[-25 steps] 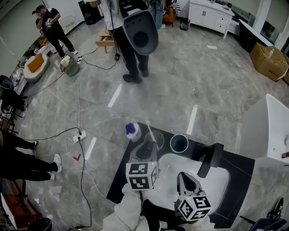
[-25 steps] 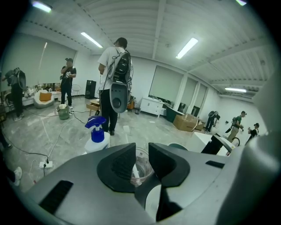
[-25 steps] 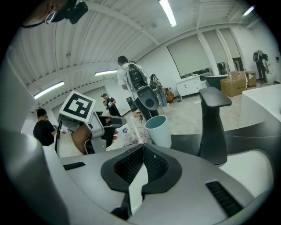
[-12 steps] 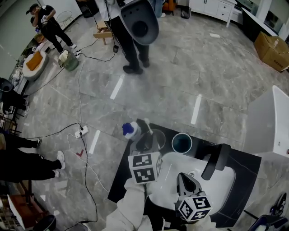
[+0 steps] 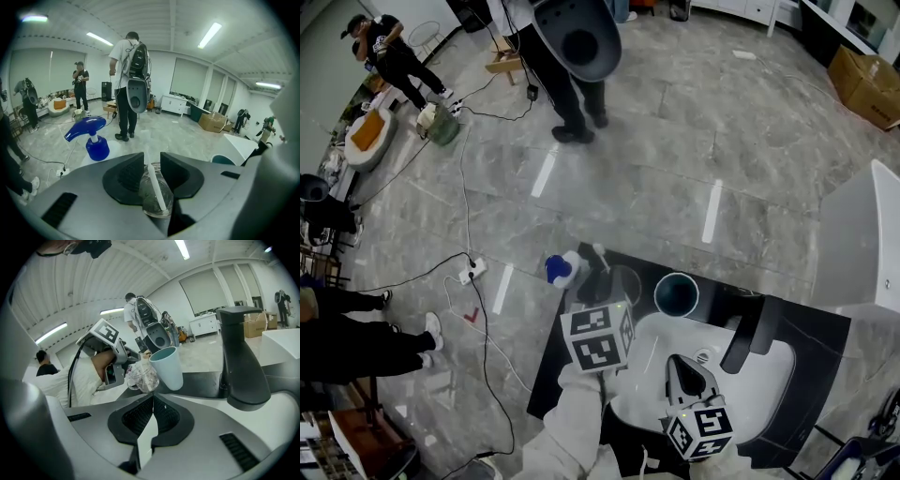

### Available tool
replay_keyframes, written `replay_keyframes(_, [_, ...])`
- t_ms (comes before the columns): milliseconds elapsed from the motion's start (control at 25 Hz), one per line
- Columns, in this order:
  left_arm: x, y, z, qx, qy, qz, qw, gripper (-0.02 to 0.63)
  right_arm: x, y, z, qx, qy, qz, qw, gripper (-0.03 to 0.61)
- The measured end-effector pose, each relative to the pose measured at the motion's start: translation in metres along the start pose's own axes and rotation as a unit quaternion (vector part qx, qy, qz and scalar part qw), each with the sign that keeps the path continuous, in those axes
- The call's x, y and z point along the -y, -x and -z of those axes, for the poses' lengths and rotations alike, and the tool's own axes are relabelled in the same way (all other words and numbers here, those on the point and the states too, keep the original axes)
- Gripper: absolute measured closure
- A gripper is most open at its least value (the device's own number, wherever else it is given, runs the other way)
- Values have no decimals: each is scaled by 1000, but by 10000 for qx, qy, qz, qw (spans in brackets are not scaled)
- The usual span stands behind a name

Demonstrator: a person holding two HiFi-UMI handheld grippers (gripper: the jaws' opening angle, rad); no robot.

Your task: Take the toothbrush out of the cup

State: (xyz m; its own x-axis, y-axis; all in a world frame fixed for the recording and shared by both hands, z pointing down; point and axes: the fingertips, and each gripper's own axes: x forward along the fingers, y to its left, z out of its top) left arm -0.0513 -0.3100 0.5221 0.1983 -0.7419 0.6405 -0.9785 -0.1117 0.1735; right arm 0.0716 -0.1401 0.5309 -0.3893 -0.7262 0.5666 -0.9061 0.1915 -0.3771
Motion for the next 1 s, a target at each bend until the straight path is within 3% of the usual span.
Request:
replay_keyframes(800, [-9,-18,2,-501,46,-283,9983,514,11,-7,0,-36,-257,45,9997,555])
replay_keyframes(1000, [-10,-20,3,-562,-2,-397,9976,563,16,-7,0,-36,-301,100,9995,557])
